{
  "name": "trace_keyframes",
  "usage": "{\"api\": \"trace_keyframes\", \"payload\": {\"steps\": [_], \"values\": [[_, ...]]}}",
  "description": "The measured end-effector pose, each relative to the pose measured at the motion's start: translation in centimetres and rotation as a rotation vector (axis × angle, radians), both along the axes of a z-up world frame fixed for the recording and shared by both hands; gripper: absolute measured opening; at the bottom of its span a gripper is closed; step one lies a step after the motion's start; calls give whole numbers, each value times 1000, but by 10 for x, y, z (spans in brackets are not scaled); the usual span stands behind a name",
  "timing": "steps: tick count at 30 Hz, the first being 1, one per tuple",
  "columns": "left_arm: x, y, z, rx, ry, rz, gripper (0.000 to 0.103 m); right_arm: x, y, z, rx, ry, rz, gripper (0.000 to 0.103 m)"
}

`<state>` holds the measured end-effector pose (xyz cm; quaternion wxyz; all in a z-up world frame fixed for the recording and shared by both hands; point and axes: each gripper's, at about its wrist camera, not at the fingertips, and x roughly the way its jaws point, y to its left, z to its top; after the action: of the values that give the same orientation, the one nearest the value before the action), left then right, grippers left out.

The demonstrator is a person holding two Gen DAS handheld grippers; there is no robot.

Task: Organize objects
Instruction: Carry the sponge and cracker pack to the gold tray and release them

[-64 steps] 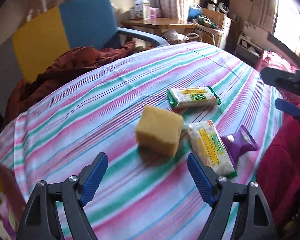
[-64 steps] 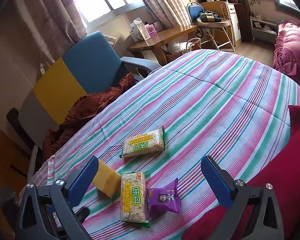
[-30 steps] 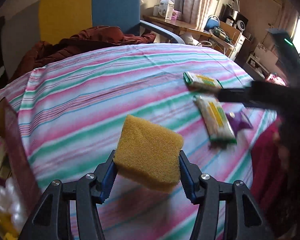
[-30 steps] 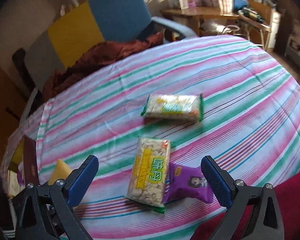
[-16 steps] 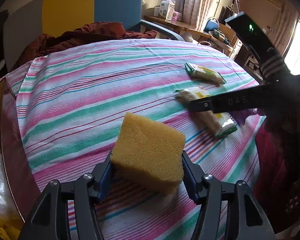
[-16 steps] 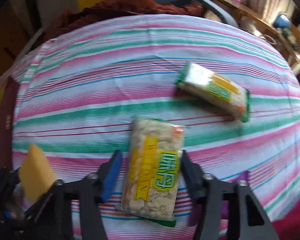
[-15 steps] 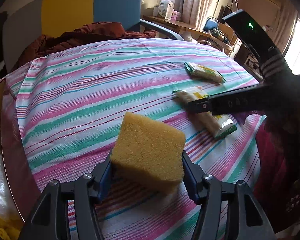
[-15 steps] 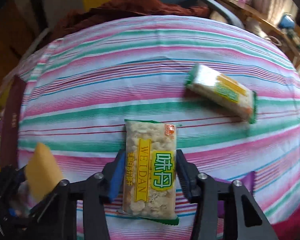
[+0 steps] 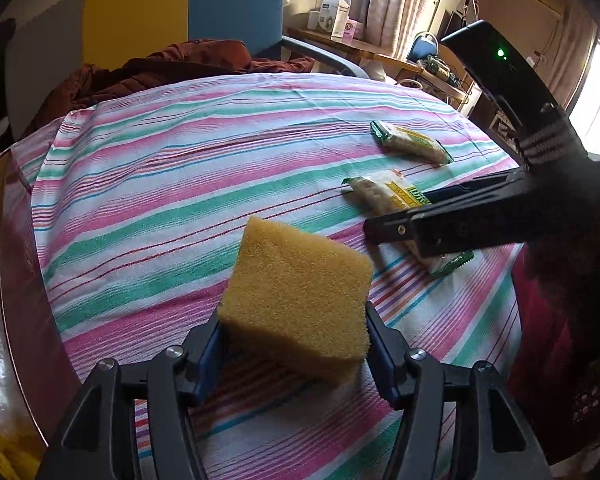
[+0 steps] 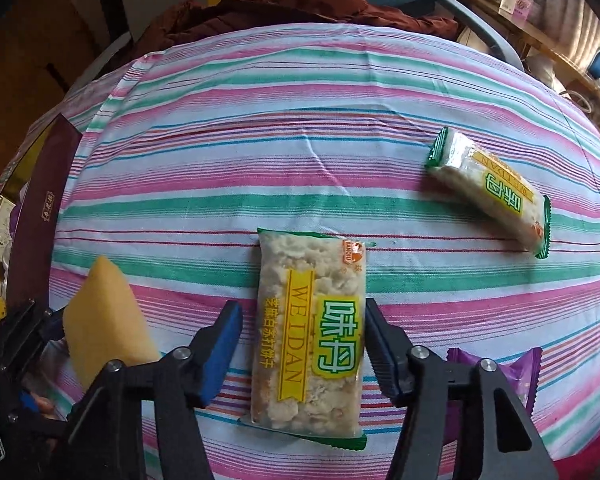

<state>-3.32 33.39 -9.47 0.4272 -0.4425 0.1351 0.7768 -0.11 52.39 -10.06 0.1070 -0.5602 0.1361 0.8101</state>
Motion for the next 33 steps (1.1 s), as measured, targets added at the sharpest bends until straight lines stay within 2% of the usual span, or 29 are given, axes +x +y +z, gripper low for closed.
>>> {"api": "trace_keyframes", "payload": {"steps": [1,8,10,12,20,26,29,30,33], "values": [[0,0,0,1,1,-1,63,0,-1,-1,0,-2,5,70],[0,-3,0,10,0,-1,63,-1,-10,-3,-3,-23,30,87],[1,-4,0,11,5,1,63,-4,-11,-5,-1,-33,39,98],[1,-4,0,15,5,4,63,-5,-16,-9,6,-53,49,103],[2,-5,-1,24,9,10,63,0,-11,-5,4,-52,31,103],[4,-4,0,18,17,9,63,7,-4,1,51,-49,3,86],[7,-1,1,-6,39,6,61,10,-3,7,75,-27,-5,61],[7,-1,1,-12,42,6,61,11,-3,10,83,-16,-3,44],[9,-2,2,-27,49,11,60,5,-2,14,104,-11,5,44]]}}
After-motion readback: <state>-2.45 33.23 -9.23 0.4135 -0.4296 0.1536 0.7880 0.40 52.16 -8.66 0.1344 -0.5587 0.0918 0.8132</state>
